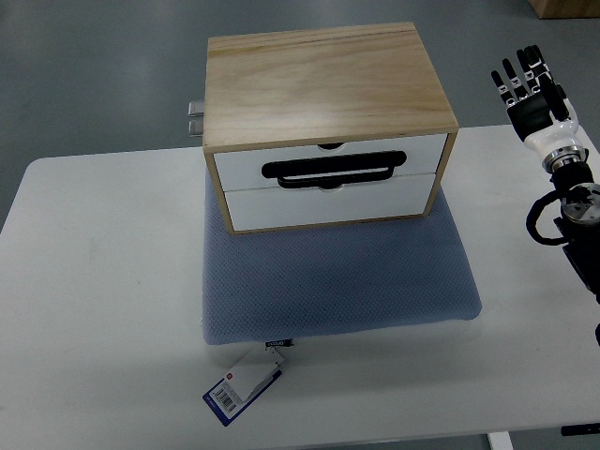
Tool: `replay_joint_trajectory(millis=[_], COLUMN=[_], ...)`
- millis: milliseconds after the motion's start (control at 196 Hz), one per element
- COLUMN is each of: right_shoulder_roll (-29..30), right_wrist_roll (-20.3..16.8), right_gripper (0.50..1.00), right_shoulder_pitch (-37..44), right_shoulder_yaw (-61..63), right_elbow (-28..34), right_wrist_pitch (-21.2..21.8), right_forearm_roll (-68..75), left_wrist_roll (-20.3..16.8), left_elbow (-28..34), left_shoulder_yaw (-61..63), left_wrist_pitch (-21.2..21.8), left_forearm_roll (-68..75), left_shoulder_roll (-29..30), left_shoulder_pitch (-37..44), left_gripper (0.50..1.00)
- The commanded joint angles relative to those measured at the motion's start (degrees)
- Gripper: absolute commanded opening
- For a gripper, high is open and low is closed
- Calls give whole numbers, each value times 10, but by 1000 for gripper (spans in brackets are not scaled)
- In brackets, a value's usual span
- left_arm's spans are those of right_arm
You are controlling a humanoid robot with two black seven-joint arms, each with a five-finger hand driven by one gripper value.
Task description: Open wood drawer with right hand
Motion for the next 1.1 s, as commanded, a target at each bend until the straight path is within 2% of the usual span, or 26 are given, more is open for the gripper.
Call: replay_joint_trajectory(millis=[0, 244, 295, 402, 448, 453, 667, 718, 723, 743, 789, 840, 845, 855, 921, 977, 982, 1094], right_shoulder_roll=[7, 4, -9, -45, -45, -72, -143, -143, -150, -150, -154, -154, -164, -168, -182, -182, -186, -188], right_wrist_roll=[0, -2, -11, -37, -37, -44, -52, -52, -53, -54, -54, -54, -56, -57, -68, -68, -91, -133], right_gripper=[944, 944, 944, 944, 944, 944, 942, 942, 942, 942, 942, 942, 942, 942, 942, 942, 942, 942], right_shoulder_pitch=[-1, 2, 20, 84, 84, 115, 271, 271, 314, 333, 368, 368, 411, 420, 468, 468, 511, 598], right_shoulder_yaw=[0, -8, -18, -61, -61, -89, -240, -240, -288, -311, -352, -352, -399, -410, -456, -456, -490, -542], right_elbow=[0, 1, 3, 4, 4, 11, 51, 51, 63, 69, 85, 85, 119, 127, 175, 175, 218, 285], right_wrist_pitch=[2, -6, -10, -25, -25, -37, -31, -31, -26, -22, -6, -6, 24, 27, 27, 27, 27, 27], right_forearm_roll=[0, -10, -17, -90, -90, -136, -360, -360, -426, -456, -511, -511, -574, -589, -659, -659, -715, -765], left_wrist_roll=[0, 0, 0, 0, 0, 0, 0, 0, 0, 0, 0, 0, 0, 0, 0, 0, 0, 0], left_elbow=[0, -2, -2, -3, -3, -6, -16, -16, -16, -16, -16, -16, -16, -16, -16, -16, -16, -18], left_shoulder_yaw=[0, -2, -2, -1, -1, 0, 1, 1, 2, 2, 2, 2, 2, 2, 2, 2, 2, 2], left_wrist_pitch=[0, 0, 0, 0, 0, -1, -7, -7, -8, -8, -9, -9, -9, -9, -10, -10, -10, -10], left_forearm_roll=[0, -1, -1, -1, -1, -1, 1, 1, 2, 3, 3, 3, 3, 3, 4, 4, 4, 5], left_shoulder_roll=[0, 0, 0, 0, 0, 0, 0, 0, 0, 0, 0, 0, 0, 0, 0, 0, 0, 0], left_shoulder_pitch=[0, 0, 0, 0, 0, 0, -1, -1, -3, -3, -4, -4, -5, -6, -7, -7, -8, -9], left_gripper=[1000, 1000, 1000, 1000, 1000, 1000, 1000, 1000, 1000, 1000, 1000, 1000, 1000, 1000, 1000, 1000, 1000, 1000])
